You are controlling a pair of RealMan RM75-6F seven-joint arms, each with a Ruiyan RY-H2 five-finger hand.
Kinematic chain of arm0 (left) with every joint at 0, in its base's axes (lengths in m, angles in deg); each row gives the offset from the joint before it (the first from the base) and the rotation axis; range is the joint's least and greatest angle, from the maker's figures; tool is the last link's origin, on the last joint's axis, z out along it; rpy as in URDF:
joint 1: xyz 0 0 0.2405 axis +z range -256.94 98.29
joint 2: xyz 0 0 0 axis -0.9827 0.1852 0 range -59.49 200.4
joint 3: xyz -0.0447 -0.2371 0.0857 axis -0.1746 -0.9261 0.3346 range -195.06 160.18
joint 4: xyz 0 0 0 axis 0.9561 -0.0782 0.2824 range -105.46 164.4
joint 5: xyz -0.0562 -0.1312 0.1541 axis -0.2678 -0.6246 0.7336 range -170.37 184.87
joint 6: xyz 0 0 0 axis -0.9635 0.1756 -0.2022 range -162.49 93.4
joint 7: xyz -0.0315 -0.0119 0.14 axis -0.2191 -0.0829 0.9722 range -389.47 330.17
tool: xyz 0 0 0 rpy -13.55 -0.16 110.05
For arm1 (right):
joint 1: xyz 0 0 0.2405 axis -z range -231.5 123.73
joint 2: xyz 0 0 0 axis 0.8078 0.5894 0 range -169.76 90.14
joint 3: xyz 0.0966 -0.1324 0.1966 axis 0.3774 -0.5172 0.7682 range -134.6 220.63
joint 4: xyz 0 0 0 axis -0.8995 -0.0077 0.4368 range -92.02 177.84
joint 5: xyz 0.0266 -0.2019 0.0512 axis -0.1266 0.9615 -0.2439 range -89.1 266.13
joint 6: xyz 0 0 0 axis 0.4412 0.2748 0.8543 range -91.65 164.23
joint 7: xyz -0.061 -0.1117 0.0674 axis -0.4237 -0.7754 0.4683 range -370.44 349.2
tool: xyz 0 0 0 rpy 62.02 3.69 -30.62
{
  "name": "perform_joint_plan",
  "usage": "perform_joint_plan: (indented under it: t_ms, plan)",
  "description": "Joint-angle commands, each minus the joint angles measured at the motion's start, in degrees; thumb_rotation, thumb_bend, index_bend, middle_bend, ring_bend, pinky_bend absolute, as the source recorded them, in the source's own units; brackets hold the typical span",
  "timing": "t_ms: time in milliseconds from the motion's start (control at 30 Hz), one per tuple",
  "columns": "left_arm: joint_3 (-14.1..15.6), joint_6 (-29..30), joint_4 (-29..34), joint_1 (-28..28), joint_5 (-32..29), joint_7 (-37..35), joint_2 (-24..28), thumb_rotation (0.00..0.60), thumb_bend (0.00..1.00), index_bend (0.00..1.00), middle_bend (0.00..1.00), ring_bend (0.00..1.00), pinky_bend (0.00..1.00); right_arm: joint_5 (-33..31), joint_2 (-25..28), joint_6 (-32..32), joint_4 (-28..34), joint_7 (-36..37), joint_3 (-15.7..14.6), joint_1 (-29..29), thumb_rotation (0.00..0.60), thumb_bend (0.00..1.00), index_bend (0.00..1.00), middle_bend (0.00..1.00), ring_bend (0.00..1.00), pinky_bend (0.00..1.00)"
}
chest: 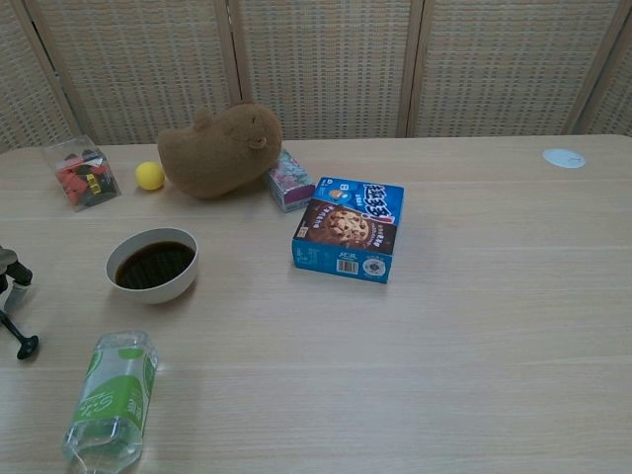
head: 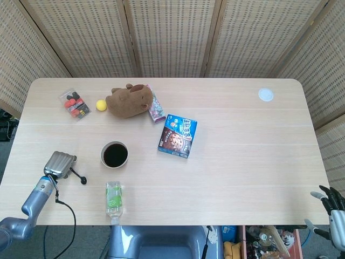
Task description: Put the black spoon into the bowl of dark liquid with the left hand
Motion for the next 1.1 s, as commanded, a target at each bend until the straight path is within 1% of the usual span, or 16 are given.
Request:
perform_joint_plan:
  t_ms: [33, 833, 1100]
  plan:
    - [0.0, -0.1, -0.1, 0.0, -0.1, 0.1, -0.1, 0.6, 0.35, 0.54, 0.78, 0.58, 0.63, 0.0, 0.0, 0.0, 0.0, 0.0, 0.0, 0.0, 0.6, 0.3, 0.29, 0.23, 0.11, 0.21]
    - [0.1, -1.5, 0.0, -0.5, -2.1, 2.2, -0.3, 0.6, 0.36, 0.56, 0.78, 0.58, 0.63, -0.2, 0.0, -0.1, -0.2, 0.2, 0.1, 0.4, 0.6, 0.3, 0.29, 0.23, 0.11, 0.21]
    - [0.1, -1.4, 0.7, -0.6, -2.4, 2.4, -0.3, 0.6, 0.39, 0.58, 0.78, 0.58, 0.63, -0.2, 0.0, 0.1, -0.2, 0.4, 0.1, 0.6, 0.6, 0.3, 0.29, 0.23, 0.11, 0.21]
